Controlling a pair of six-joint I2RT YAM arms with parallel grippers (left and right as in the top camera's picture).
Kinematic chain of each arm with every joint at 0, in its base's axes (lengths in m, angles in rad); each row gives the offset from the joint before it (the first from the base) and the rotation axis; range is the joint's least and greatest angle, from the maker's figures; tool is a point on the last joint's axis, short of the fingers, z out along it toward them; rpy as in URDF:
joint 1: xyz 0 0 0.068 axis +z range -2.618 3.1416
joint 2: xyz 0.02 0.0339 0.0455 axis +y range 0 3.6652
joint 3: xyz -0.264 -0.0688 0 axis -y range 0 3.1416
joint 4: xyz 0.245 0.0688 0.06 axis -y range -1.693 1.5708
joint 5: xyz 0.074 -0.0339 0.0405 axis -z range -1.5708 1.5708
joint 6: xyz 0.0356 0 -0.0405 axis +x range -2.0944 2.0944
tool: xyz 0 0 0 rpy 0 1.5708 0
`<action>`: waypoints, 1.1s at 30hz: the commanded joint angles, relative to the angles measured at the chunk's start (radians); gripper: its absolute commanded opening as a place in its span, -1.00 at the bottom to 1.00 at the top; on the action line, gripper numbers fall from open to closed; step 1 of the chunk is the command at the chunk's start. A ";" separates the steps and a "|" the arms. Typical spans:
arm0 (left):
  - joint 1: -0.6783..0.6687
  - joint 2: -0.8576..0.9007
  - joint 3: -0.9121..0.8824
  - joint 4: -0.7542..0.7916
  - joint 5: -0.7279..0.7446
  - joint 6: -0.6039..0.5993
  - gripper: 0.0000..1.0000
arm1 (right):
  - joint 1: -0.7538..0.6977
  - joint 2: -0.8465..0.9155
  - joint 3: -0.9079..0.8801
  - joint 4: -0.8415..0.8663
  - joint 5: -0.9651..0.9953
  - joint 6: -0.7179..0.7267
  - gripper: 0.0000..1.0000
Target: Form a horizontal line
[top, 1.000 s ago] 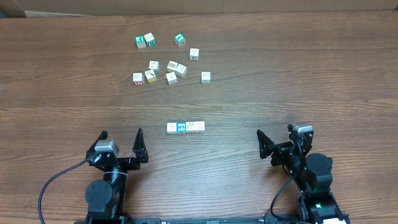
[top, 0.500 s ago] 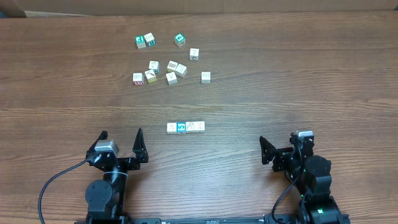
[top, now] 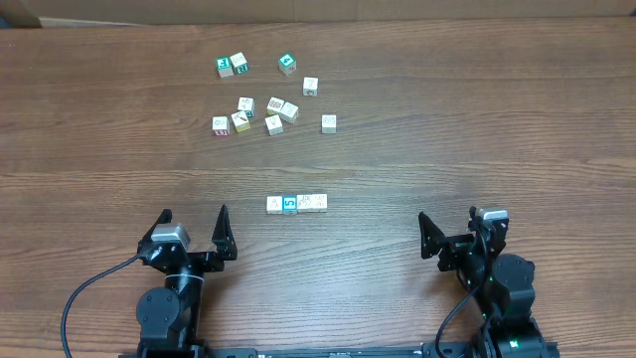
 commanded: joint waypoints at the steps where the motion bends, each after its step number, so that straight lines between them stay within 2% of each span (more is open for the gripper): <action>1: -0.001 -0.011 -0.003 0.001 0.009 0.025 0.99 | -0.009 -0.048 -0.010 0.002 0.016 -0.004 1.00; 17: 0.000 -0.011 -0.003 0.001 0.009 0.025 0.99 | -0.068 -0.318 -0.010 0.003 0.016 -0.004 1.00; 33: -0.001 -0.011 -0.003 0.001 0.009 0.025 0.99 | -0.068 -0.325 -0.010 0.005 0.016 -0.004 1.00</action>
